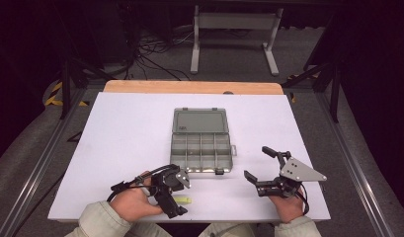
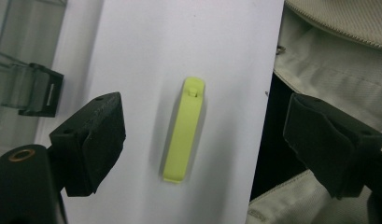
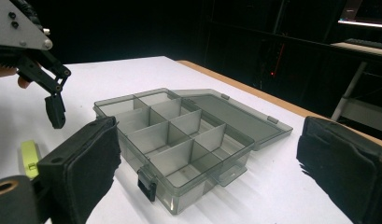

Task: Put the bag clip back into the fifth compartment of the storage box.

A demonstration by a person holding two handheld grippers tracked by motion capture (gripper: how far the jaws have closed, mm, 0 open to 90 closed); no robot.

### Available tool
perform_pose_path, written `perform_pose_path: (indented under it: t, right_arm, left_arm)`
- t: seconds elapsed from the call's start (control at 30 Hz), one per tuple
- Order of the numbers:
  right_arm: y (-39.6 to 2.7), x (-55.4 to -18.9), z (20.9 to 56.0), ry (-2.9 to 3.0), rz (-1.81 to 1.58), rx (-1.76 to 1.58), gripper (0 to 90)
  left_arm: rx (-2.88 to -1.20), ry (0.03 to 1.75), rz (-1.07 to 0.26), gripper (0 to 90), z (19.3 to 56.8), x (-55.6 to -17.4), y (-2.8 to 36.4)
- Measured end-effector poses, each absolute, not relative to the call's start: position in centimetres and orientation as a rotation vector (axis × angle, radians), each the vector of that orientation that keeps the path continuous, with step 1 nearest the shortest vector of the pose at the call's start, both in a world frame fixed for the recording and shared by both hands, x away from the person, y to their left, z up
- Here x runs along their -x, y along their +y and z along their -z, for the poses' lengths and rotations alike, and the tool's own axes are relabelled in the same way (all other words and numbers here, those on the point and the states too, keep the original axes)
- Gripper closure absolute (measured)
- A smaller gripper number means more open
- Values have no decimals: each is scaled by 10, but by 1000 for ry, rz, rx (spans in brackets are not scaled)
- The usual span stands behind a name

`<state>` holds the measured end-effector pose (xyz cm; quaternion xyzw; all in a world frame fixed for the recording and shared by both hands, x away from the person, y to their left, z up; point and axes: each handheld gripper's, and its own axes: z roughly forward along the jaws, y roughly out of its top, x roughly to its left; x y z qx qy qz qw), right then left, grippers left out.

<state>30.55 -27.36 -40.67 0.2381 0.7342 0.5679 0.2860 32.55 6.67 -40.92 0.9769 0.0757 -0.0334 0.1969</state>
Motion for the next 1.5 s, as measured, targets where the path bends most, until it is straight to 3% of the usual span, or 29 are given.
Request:
perform_pose_path:
  t: [0.17,0.43,0.63,0.8,1.5]
  right_arm:
    - [-274,-305,407,1962,-1521,-635,61]
    - [-273,-306,407,1968,-1518,-630,63]
    - [-273,-306,407,1971,-1516,-629,64]
    - [-273,-305,407,1971,-1518,-628,65]
    - [-273,-306,408,1973,-1523,-633,65]
  left_arm:
    - [-2759,187,98,171,414,-325,63]
    - [-2797,192,74,336,421,-327,61]
    - [-2823,199,27,520,425,-328,60]
    - [-2829,189,-2,770,423,-327,61]
    - [-2652,242,-1,779,385,-326,80]
